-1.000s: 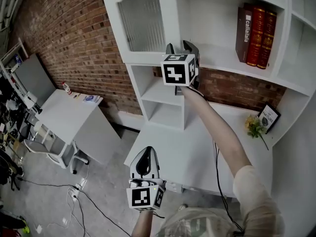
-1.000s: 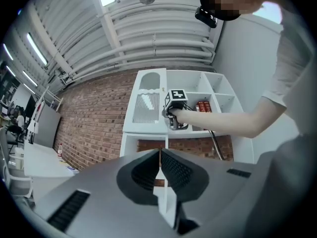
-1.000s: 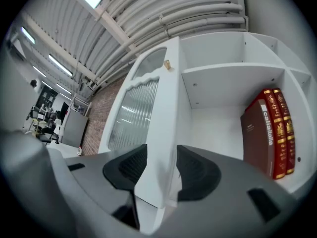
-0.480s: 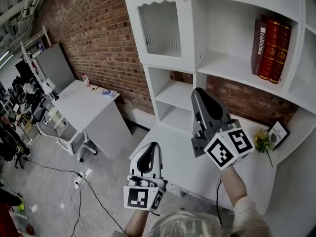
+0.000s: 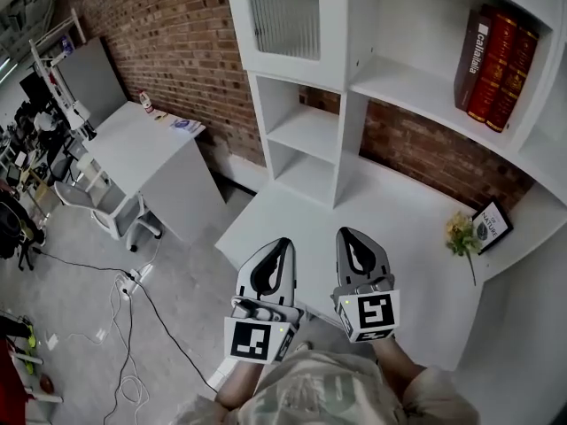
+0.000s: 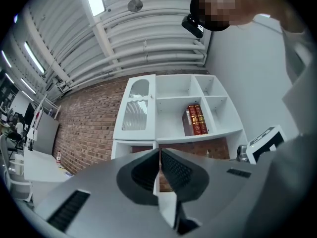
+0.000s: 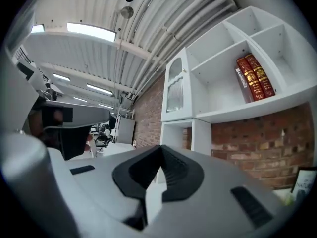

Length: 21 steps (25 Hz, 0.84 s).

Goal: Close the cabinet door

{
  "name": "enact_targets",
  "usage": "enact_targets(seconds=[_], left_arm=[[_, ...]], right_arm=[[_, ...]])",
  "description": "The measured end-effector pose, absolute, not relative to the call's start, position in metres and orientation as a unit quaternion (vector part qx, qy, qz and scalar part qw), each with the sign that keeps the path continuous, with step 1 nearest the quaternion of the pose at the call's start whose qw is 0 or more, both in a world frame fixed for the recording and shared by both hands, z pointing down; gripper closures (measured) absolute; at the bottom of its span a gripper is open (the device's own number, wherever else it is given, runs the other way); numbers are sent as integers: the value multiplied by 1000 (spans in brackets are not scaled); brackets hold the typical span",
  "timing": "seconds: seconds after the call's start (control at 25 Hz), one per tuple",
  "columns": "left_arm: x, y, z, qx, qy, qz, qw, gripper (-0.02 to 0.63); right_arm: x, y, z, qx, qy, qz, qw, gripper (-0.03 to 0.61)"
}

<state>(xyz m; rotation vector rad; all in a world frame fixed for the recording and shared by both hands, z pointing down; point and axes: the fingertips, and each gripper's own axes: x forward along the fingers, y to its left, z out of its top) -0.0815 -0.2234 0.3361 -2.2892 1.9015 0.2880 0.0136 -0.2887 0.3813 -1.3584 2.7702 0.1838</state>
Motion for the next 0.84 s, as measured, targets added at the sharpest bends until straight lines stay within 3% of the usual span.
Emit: enact_targets(seconds=[0.84], left_arm=[[-91, -225, 345, -745, 657, 101, 57, 592]], right_arm=[[-6, -279, 372, -395, 915, 79, 15, 562]])
